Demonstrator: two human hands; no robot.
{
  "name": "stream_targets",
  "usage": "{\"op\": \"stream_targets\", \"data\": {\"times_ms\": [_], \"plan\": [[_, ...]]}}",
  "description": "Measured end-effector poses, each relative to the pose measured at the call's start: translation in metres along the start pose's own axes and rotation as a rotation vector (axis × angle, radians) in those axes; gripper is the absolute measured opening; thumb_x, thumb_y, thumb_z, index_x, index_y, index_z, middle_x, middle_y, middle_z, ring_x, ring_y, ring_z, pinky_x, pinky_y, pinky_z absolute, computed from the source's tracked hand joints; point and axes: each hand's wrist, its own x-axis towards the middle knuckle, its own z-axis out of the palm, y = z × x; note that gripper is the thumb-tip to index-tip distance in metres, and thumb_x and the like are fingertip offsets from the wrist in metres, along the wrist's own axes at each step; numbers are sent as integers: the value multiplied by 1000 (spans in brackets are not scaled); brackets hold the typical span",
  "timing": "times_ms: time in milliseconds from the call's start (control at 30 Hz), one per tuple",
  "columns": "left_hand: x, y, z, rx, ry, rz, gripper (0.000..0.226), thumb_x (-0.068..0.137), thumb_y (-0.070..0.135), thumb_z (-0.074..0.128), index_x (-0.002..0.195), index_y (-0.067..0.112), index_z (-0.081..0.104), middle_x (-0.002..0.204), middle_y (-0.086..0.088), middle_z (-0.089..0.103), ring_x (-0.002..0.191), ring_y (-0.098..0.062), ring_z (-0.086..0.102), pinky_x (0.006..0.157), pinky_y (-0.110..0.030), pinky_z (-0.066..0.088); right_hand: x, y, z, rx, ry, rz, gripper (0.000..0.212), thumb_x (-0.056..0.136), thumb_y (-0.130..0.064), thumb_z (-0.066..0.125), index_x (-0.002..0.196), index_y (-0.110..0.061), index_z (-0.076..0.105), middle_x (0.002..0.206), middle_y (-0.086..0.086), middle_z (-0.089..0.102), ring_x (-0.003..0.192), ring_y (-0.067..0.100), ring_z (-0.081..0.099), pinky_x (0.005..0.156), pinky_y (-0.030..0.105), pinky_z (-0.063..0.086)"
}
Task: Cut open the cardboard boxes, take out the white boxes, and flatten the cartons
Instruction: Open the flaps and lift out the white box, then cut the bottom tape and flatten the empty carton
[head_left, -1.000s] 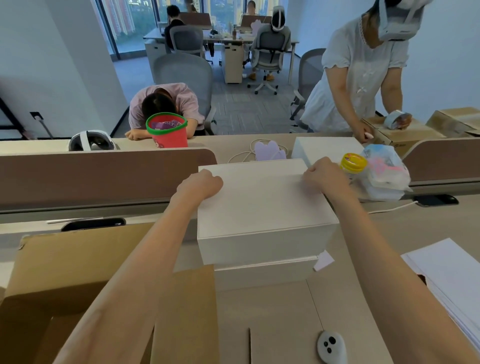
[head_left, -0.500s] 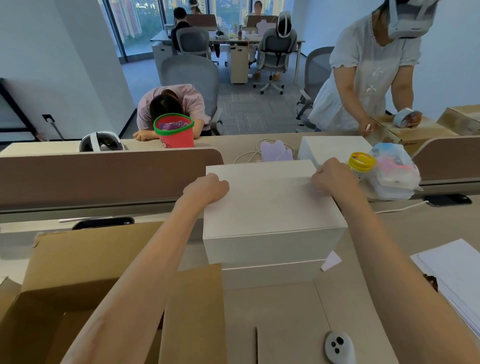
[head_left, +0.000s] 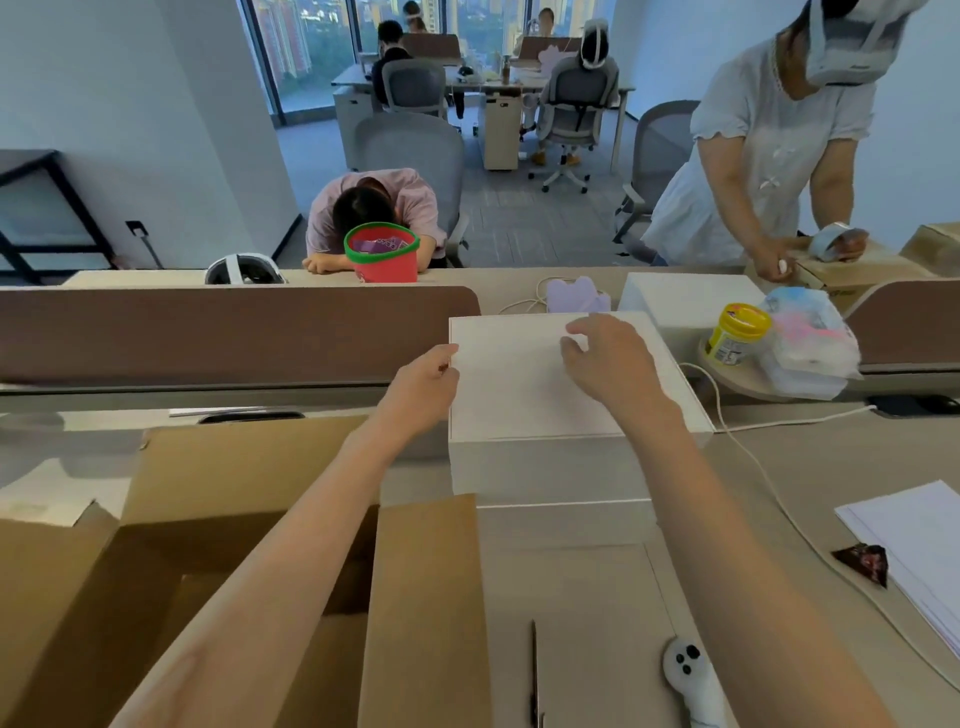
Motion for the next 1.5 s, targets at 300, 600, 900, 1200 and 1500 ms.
{"op": "stream_targets", "data": {"times_ms": [300,600,900,1200,1500], "plan": [[-102,-76,-57,-17,81,63,40,103,18,38,143,22,43,138,4,53,127,-11,47,96,-18,33,-112,-117,48,264,-125,-158,28,98,-22,51,121,-17,66,131,-2,61,123,15,52,96,17,31],[-245,-221,-136,-181,170,-149,37,105,20,34,141,25,41,114,11,64,102,-19,64,61,-8,47,-241,-195,126,441,-344,28,26,98,-26,52,119,-26,68,116,-11,64,110,5,55,95,20,40],[-326,-308,-149,27,145,-81,22,92,22,62,111,32,61,99,19,64,95,2,59,79,-18,47,-353,-187,161,223,-249,233,25,98,-18,52,120,-23,64,125,-8,61,120,10,52,99,19,34],[-364,-325,-145,72,373,-63,20,85,17,70,80,26,53,87,13,53,87,0,48,69,-19,37,-374,-159,166,444,30,589,21,87,-11,65,102,-21,55,103,-1,55,92,16,54,78,29,45],[-368,-332,-146,-131,326,-476,41,86,52,65,105,16,58,106,0,63,97,-23,59,79,-35,46,-390,-141,163,857,-160,991,28,89,-39,64,101,-15,52,98,3,56,86,17,51,79,36,38]]}}
